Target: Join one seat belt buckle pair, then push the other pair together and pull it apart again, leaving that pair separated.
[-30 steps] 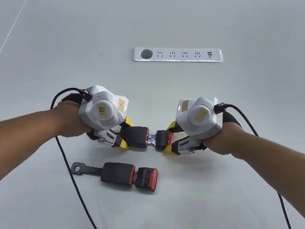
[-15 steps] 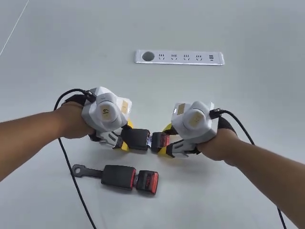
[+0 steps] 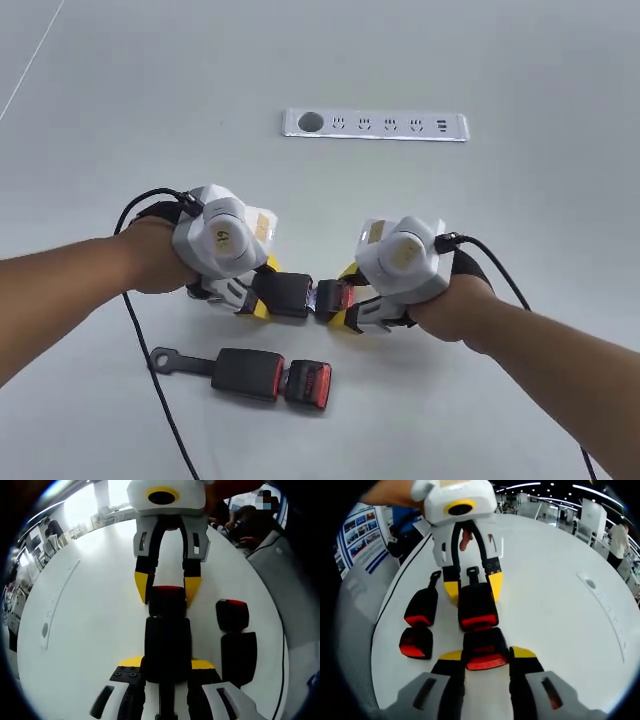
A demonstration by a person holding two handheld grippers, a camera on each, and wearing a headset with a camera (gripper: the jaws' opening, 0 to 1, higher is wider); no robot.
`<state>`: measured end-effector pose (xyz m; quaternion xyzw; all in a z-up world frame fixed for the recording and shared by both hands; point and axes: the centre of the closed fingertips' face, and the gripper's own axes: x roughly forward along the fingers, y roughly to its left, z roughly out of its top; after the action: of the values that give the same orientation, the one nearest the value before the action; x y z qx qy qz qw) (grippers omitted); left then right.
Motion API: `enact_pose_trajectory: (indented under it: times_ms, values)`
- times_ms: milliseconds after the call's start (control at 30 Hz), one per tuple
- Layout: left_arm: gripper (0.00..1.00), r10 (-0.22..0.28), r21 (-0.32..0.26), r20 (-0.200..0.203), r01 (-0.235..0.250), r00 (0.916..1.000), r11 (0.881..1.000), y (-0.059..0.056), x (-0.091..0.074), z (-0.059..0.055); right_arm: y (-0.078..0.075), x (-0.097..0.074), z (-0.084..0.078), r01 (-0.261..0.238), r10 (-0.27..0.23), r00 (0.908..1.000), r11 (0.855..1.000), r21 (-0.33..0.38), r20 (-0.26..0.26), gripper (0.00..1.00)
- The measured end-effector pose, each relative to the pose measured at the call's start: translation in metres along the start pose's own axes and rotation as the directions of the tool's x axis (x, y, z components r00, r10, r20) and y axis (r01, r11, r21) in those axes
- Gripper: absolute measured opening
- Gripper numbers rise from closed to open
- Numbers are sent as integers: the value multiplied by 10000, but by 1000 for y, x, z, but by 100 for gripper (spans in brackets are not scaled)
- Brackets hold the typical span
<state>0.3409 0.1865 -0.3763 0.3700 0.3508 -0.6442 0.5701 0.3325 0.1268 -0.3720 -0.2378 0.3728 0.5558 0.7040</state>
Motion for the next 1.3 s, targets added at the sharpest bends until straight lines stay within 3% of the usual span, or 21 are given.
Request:
enact_pose_trajectory:
  times_ms: [900,1067,1300]
  values:
    - [32,-5,63,-244,6,9997,10000,-3,-1,2,1,1,-1,216,-223,9994,9994,-267,-264,34]
    - [33,26,-50,-143,-27,9999,10000,-5,-3,3,1,0,-1,230,-244,9991,9990,-391,-359,34]
    - [33,9,15,-381,-8,9993,10000,-4,-2,2,2,-1,-3,272,-284,9991,9990,-360,-320,34]
